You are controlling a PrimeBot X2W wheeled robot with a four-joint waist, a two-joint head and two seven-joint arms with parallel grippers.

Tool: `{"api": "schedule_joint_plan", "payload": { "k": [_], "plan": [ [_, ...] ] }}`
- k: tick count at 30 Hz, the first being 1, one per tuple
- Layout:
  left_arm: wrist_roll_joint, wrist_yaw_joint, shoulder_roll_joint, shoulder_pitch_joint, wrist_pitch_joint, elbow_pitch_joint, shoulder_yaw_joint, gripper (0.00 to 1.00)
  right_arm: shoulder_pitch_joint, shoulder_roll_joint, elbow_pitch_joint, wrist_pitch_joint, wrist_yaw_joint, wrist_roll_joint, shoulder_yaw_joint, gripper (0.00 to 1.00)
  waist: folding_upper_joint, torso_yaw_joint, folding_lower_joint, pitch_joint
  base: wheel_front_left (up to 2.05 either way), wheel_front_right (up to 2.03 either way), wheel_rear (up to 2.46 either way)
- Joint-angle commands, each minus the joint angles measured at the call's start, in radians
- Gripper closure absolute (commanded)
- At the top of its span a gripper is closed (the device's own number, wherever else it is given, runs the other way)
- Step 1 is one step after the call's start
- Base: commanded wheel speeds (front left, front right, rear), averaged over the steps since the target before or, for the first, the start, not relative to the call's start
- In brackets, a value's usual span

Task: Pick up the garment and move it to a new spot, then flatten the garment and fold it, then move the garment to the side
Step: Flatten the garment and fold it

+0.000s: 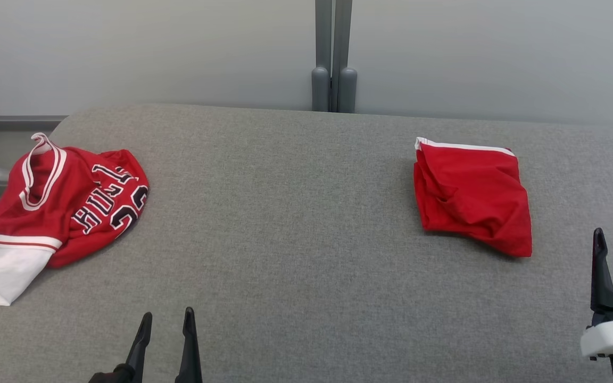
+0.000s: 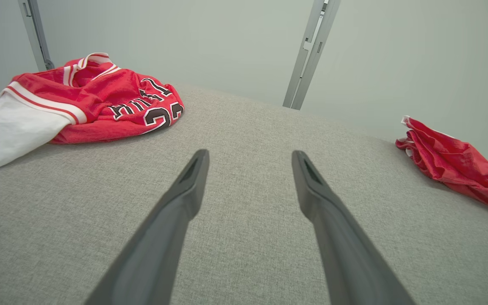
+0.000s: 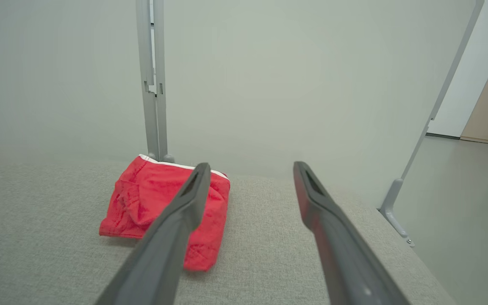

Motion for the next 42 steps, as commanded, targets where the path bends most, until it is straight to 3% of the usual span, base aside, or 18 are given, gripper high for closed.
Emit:
{"api": "schedule_joint_plan", "payload": {
  "k": [1, 2, 9, 14, 19, 35, 39, 42],
  "plan": [
    [-0.002, 0.004, 0.002, 0.011, 0.0, -0.008, 0.005, 0.0, -0.022, -0.008, 0.013, -0.003, -0.001, 0.004, 0.008, 0.62, -0.0001, -0.002, 0.0001, 0.008, 0.0, 0.0, 0.0],
    [-0.004, 0.006, 0.002, 0.008, 0.0, -0.012, 0.005, 0.0, -0.036, -0.01, 0.029, -0.003, -0.001, 0.008, 0.015, 1.0, -0.0001, -0.003, 0.0001, 0.016, 0.0, 0.0, 0.0],
    [-0.011, -0.007, 0.002, -0.109, 0.0, -0.035, -0.033, 0.0, -0.29, -0.049, 0.28, 0.017, -0.001, -0.072, 0.126, 1.0, -0.0001, 0.018, 0.0001, 0.18, 0.0, 0.0, 0.0],
    [-0.032, 0.006, 0.002, -0.161, 0.0, -0.02, -0.061, 0.0, -0.429, -0.017, 0.471, 0.03, -0.001, -0.156, 0.136, 1.0, -0.0001, 0.056, 0.0001, 0.233, 0.0, 0.0, 0.0],
    [-0.041, 0.021, 0.002, -0.155, 0.0, -0.012, -0.07, 0.0, -0.469, 0.033, 0.589, 0.012, -0.001, -0.212, 0.166, 1.0, -0.0001, 0.075, 0.0001, 0.247, 0.0, 0.0, 0.0],
    [-0.044, 0.02, 0.002, -0.18, 0.0, 0.002, -0.069, 0.0, -0.572, 0.095, 0.752, -0.003, -0.001, -0.244, 0.258, 1.0, -0.0001, 0.097, 0.0001, 0.25, 0.0, 0.0, 0.0],
    [-0.051, 0.024, 0.002, -0.159, 0.0, 0.009, -0.07, 0.0, -0.54, 0.098, 0.72, -0.003, -0.001, -0.199, 0.313, 1.0, -0.0001, 0.096, 0.0001, 0.221, 0.0, 0.0, 0.0],
    [-0.052, 0.029, 0.002, -0.13, 0.0, 0.01, -0.06, 0.0, -0.473, 0.098, 0.628, -0.003, -0.001, -0.142, 0.334, 1.0, -0.0001, 0.088, 0.0001, 0.174, 0.0, 0.0, 0.0]
  ]
}}
